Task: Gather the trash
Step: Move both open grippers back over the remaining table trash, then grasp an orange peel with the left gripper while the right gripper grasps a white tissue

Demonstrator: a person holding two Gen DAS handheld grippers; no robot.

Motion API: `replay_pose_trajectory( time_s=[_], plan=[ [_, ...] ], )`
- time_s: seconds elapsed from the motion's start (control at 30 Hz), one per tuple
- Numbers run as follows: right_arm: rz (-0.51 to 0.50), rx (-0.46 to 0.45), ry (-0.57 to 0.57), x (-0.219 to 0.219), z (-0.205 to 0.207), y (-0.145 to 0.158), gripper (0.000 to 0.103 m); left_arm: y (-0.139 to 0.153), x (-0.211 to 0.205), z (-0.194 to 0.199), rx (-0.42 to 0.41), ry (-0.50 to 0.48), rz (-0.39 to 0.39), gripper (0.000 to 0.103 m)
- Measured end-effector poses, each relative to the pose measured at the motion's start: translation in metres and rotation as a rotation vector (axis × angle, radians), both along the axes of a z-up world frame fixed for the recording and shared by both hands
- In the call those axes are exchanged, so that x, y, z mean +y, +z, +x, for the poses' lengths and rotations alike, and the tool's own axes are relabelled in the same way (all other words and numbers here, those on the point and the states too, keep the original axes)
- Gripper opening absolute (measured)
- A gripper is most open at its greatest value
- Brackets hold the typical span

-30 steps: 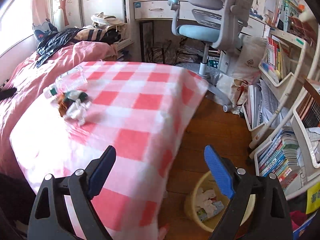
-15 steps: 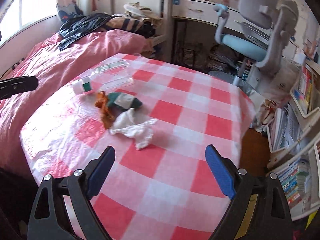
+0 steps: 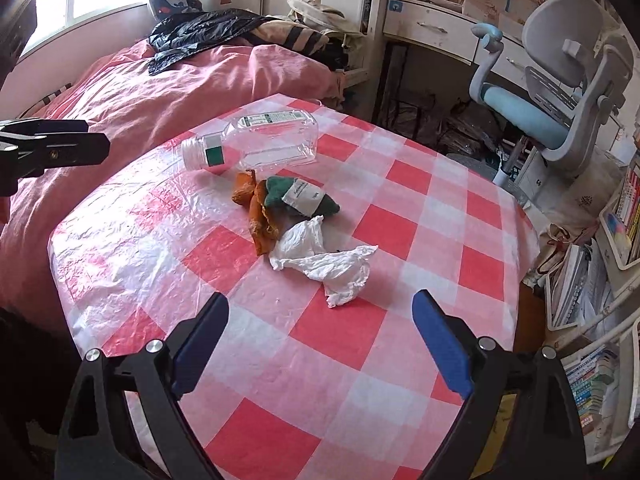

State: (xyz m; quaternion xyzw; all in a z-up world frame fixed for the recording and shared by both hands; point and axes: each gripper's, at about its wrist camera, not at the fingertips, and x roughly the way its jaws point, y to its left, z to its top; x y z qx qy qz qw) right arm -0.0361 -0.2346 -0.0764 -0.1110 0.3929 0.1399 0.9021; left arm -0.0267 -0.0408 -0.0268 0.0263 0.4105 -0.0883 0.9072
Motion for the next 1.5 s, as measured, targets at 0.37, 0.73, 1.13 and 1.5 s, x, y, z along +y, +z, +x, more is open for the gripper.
replay_pose_trajectory(
  time_s=[0.37, 0.73, 1.13, 1.5],
  plan=[
    [-0.045, -0.028, 0.063, 0.021, 0.006, -0.001, 0.089, -0.025, 0.070, 0.029, 0.132, 0.177, -0.218, 0.089],
    [-0.001, 0.032, -0.007, 0.005, 0.033, -0.014, 0.085, -0.058, 0.005, 0.060, 0.203, 0.088, -0.223, 0.080],
    [0.036, 0.052, -0.008, 0.002, 0.061, -0.022, 0.079, -0.099, -0.016, 0.118, 0.285, 0.138, -0.309, 0.079],
    [0.042, 0.130, 0.025, 0.010, 0.073, -0.040, 0.063, -0.104, -0.025, 0.136, 0.249, 0.153, -0.247, 0.074]
  ],
)
